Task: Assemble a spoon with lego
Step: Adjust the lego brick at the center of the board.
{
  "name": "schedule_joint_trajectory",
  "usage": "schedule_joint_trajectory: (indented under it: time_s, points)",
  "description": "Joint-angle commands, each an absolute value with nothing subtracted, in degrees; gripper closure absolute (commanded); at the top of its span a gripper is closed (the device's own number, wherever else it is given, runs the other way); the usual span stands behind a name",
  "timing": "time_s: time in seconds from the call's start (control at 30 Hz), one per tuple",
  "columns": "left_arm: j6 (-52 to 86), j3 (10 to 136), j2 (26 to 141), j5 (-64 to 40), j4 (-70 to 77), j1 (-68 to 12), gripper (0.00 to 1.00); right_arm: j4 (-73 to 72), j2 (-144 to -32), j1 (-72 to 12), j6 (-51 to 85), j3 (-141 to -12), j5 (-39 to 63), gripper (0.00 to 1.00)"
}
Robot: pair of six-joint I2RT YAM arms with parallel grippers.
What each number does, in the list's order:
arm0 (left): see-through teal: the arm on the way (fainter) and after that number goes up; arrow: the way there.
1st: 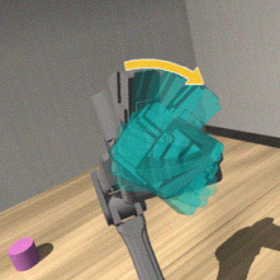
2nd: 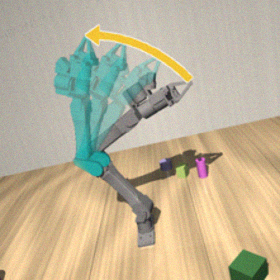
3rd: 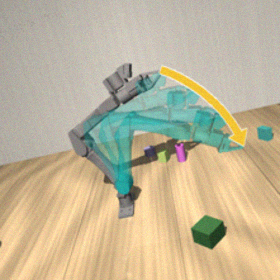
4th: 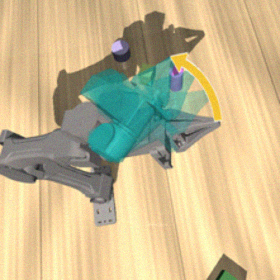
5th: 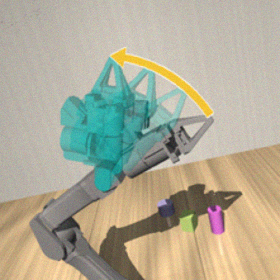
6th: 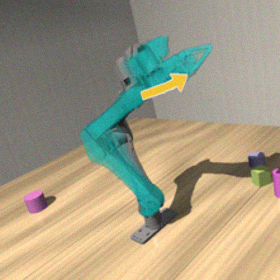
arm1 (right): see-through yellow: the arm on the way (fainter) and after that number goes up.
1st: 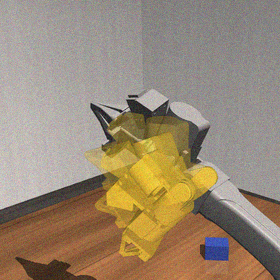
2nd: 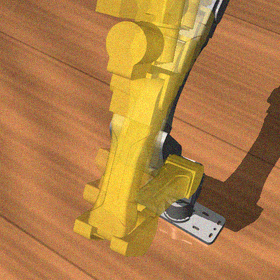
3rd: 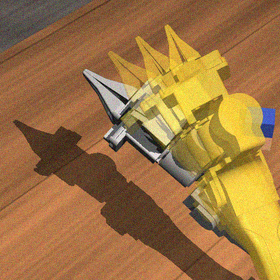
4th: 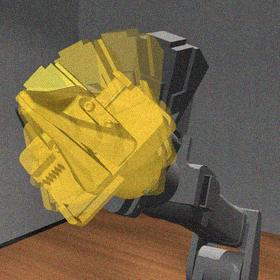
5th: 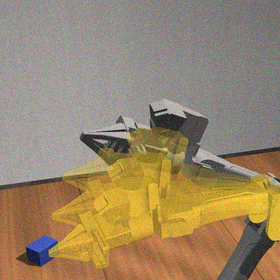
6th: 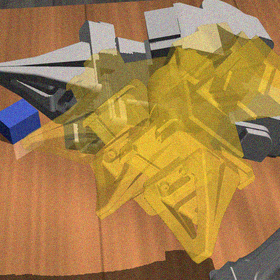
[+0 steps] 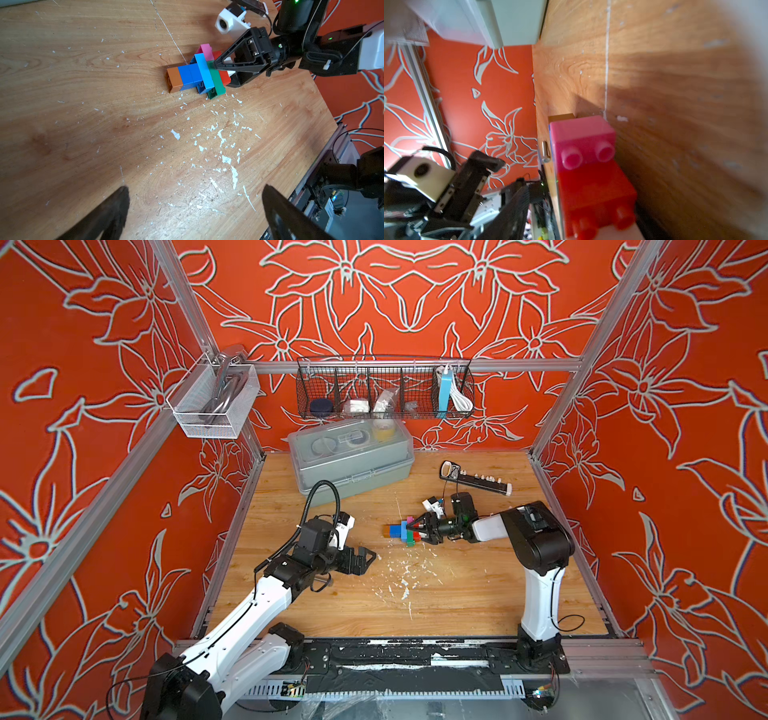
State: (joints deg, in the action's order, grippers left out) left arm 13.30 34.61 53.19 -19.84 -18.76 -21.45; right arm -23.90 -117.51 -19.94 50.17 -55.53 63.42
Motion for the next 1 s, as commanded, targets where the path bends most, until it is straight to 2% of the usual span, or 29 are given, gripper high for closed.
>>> schedule_joint_trajectory:
  time_s: [0.0, 0.03, 0.23, 0.53, 0.77, 0.97]
  points:
    - [12.57, 36.50, 52.46, -19.46, -19.86, -21.82, 0.02, -10.57, -117.05, -18.58, 43.44, -56.24, 59.04, 0.07]
    - [12.52, 36.72, 52.69, -19.43, -19.86, -21.80, 0.02, -6.96, -116.99, -18.02, 41.76, -56.77, 57.89, 0.00]
    - [12.74, 39.52, 56.19, -20.64, -18.98, -21.79, 0.02, 13.83, -115.59, -15.61, 31.40, -61.82, 47.63, 0.00]
    - [11.16, 47.65, 70.93, -24.03, -16.02, -21.88, 0.02, 25.71, -114.75, -13.17, 26.55, -67.63, 40.49, 0.00]
    - [12.56, 47.93, 75.93, -22.58, -10.46, -23.84, 0.02, 36.94, -117.12, -12.33, 20.78, -75.12, 32.46, 0.00]
    - [11.41, 52.32, 83.45, -23.03, -10.08, -26.52, 0.02, 40.11, -117.51, -10.53, 19.03, -77.81, 28.84, 0.00]
